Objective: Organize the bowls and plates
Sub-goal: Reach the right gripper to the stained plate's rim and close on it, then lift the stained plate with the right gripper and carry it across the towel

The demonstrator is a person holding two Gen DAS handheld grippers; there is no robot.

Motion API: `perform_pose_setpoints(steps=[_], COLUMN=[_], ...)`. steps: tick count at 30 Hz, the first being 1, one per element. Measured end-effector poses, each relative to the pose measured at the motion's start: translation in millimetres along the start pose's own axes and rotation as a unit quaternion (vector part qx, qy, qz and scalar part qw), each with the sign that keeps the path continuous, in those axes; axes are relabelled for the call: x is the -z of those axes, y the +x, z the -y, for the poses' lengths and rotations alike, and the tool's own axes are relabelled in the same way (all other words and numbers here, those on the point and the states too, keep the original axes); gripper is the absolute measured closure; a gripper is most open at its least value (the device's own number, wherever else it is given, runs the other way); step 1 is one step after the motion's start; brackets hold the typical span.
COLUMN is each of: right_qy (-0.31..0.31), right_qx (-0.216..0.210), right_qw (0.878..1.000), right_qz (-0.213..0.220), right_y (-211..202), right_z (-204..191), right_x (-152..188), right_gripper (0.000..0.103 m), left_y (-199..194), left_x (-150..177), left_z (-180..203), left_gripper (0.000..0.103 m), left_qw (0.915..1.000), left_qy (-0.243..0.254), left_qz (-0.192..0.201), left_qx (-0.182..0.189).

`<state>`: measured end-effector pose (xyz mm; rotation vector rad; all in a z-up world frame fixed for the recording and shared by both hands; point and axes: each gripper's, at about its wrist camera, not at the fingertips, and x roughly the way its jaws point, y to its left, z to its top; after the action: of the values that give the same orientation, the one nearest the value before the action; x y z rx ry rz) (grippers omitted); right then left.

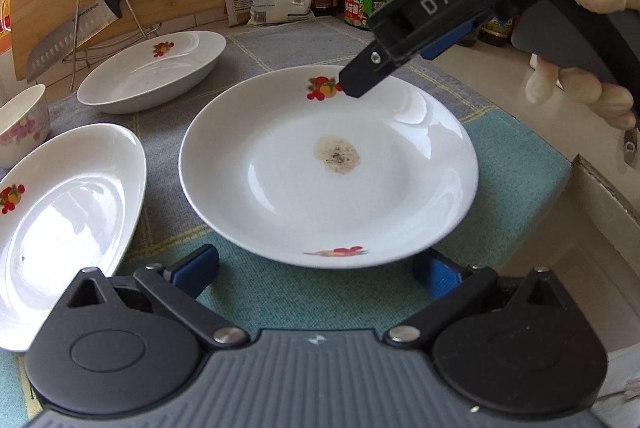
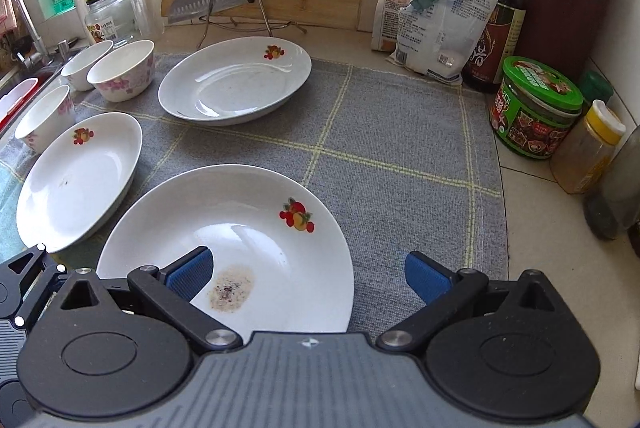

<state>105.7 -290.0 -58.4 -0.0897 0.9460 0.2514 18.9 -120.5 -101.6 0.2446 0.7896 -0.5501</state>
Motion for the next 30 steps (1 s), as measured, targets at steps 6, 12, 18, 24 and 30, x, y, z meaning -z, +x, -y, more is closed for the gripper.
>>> perform_pose_setpoints(steps=[6,12,18,24,30], right_qy=[-0.008,-0.021,-0.043,-0.054,-0.05], right_qx=[-0.029,-0.065,-0.093,-0.138,-0.183], right_qw=[0.999,0.997,0.994,0.988,0.981], right_qz=[-0.016,-0.021,-0.026,-0.037,-0.047], right_y=[12.9,18.6,26.1,34.7,42.8], right_z=[4.2,2.0,0.9,7.9,17.7], right_x=[3.1,0.7,-2.0,-6.1,-12.4], right_gripper=[0.0,0.0,0.0,0.0,0.0], left_y=[5.2,4.7,3.2,1.9,2.8], left_x=[-6.4,-6.7,-3.2,-1.2,-1.8], left_z=[-1.6,-2.0,-2.7,-4.2,-6.4], left_gripper=[0.0,0.0,0.0,0.0,0.0], left_qw=[1.0,0.9999,0.9999,0.9996,0.9989], left_qy=[0.005,0.008,0.009,0.017,0.031], left_qz=[-0.006,-0.006,0.01,0.016,0.026], left_qx=[0.003,0.005,0.006,0.013,0.024])
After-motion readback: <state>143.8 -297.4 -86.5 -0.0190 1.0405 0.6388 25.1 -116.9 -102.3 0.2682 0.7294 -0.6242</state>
